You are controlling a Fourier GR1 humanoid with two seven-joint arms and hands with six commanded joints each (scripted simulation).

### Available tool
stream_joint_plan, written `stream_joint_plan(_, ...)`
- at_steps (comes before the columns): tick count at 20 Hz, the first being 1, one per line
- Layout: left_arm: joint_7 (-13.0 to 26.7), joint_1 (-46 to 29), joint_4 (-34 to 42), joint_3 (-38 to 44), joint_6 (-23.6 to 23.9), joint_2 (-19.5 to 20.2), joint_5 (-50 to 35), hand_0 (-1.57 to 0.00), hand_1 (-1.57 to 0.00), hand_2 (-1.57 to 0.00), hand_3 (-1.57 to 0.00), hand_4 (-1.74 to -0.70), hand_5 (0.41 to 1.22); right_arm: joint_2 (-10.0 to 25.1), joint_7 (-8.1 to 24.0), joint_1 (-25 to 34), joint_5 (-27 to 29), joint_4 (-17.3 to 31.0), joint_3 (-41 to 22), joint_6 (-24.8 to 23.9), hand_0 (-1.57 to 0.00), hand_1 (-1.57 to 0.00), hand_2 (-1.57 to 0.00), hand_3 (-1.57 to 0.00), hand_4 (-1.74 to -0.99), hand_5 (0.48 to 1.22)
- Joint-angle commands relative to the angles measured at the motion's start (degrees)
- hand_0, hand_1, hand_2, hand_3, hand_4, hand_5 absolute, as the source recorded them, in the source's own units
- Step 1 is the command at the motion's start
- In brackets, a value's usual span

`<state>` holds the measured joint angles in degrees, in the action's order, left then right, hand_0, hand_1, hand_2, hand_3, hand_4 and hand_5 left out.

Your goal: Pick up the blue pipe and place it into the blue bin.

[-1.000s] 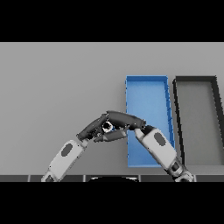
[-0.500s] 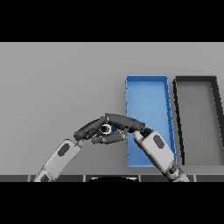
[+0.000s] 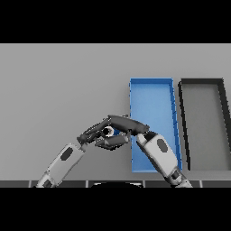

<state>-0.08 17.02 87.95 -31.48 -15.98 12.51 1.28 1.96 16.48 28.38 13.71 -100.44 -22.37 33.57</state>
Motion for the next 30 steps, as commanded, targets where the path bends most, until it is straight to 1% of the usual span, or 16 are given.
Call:
stream_joint_plan(1, 0.0, -0.3, 0.8, 0.1, 0.2, 0.5, -0.1, -0.02, -0.02, -0.02, -0.02, -0.9, 0.569, -0.8, 1.8, 0.8, 0.7, 0.0, 0.5, -0.8, -1.57, -1.57, -1.57, -1.57, -1.488, 1.22)
stream_joint_plan(2, 1.4, 0.5, 0.0, 0.5, 0.4, 0.2, -0.1, -0.02, -0.01, -0.01, -0.01, -0.9, 0.562, -0.7, 2.6, 0.8, 2.1, -0.7, 1.2, -0.9, -1.57, -1.57, -1.57, -1.57, -1.489, 1.22)
stream_joint_plan(3, 1.7, 0.0, 0.1, 0.2, 0.5, 0.0, 0.0, -0.01, -0.01, -0.01, -0.01, -0.9, 0.555, -1.0, 4.5, 0.6, 3.9, -1.3, 1.4, -1.4, -1.57, -1.57, -1.57, -1.57, -1.49, 1.221)
stream_joint_plan(4, 1.9, -0.2, 0.1, 0.3, 0.3, 0.2, -0.2, -0.01, -0.01, -0.01, -0.01, -0.9, 0.548, -0.6, 6.7, 0.6, 7.8, -2.4, 2.3, -1.7, -1.57, -1.57, -1.57, -1.57, -1.491, 1.221)
stream_joint_plan(6, 2.5, -0.8, 0.2, -0.5, 0.3, -0.4, 0.0, -0.01, -0.01, 0.0, -0.01, -0.91, 0.534, -0.1, 11.0, 2.5, 12.9, -3.6, 3.7, -3.3, -1.57, -1.57, -1.57, -1.57, -1.581, 1.221)
stream_joint_plan(9, 2.9, -0.9, 0.2, -0.3, 0.2, -0.2, -0.2, 0.0, 0.0, 0.0, 0.0, -0.92, 0.507, 1.4, 17.0, 7.0, 21.7, -4.9, 7.1, -8.0, -1.57, -1.57, -1.57, -1.57, -1.659, 1.221)
stream_joint_plan(11, 3.3, -1.2, 0.9, -0.6, -0.1, -0.3, -0.6, 0.0, 0.0, 0.0, 0.0, -0.92, 0.503, 4.1, 18.1, 12.5, 28.1, -4.9, 9.1, -14.8, -1.57, -1.57, -1.57, -1.57, -1.689, 1.171)
stream_joint_plan(13, 3.5, -1.8, 1.0, -0.8, 0.1, 0.0, -0.1, 0.0, 0.0, 0.0, 0.0, -0.92, 0.503, 6.4, 17.4, 19.3, 33.5, -4.0, 13.1, -18.5, -1.57, -1.57, -1.57, -1.57, -1.707, 1.141)
stream_joint_plan(14, 3.4, -1.5, 0.8, -0.6, 0.0, 0.2, -0.1, 0.0, 0.0, 0.0, 0.0, -0.92, 0.503, 8.4, 16.6, 22.9, 33.5, -2.4, 15.2, -19.0, -1.57, -1.57, -1.57, -1.57, -1.714, 1.134)
stream_joint_plan(15, 2.1, -1.5, 1.1, -0.6, -0.2, 0.8, 0.1, 0.0, 0.0, 0.0, 0.0, -0.91, 0.502, 9.5, 15.8, 24.6, 33.1, -1.4, 16.3, -19.3, -1.57, -1.57, -1.57, -1.57, -1.72, 1.127)
stream_joint_plan(17, 1.9, -2.0, 1.8, -0.8, 0.1, 0.6, 0.2, 0.0, 0.0, 0.0, 0.0, -0.91, 0.499, 11.1, 14.9, 28.4, 31.9, 2.1, 19.1, -21.7, -1.57, -1.57, -1.57, -1.57, -1.727, 1.113)
stream_joint_plan(20, 1.8, -2.3, 2.2, -0.7, -0.3, 1.1, -0.1, 0.0, 0.0, 0.0, 0.0, -0.91, 0.491, 14.2, 13.0, 32.3, 26.2, 10.2, 22.7, -24.1, -1.57, -1.57, -1.57, -1.57, -1.734, 1.127)
stream_joint_plan(21, 2.4, -2.0, 1.9, -0.4, -0.3, 1.0, -0.3, 0.0, 0.0, 0.0, 0.0, -0.91, 0.491, 14.7, 13.0, 31.9, 25.3, 12.3, 23.6, -24.6, -1.57, -1.57, -1.57, -1.57, -1.735, 1.131)
stream_joint_plan(23, 2.6, -1.7, 1.9, -0.1, -0.5, 0.7, -1.0, 0.0, 0.0, 0.0, 0.0, -0.91, 0.487, 17.4, 13.3, 31.0, 22.2, 16.3, 25.3, -23.8, -1.57, -1.57, -1.57, -1.57, -1.737, 1.135)
stream_joint_plan(26, 3.0, -2.1, 2.0, 0.0, -0.7, 0.8, -1.5, 0.0, 0.0, 0.0, 0.0, -0.9, 0.489, 17.6, 14.6, 25.4, 19.9, 19.9, 26.6, -24.7, -1.57, -1.57, -1.57, -1.57, -1.739, 1.12)
stream_joint_plan(30, 4.0, -1.9, 2.1, 0.3, -0.9, 1.1, -1.8, 0.0, 0.0, 0.0, 0.0, -0.89, 0.478, 17.2, 16.9, 16.6, 16.5, 19.1, 26.0, -25.8, -1.57, -1.57, -1.57, -1.57, -1.74, 1.121)
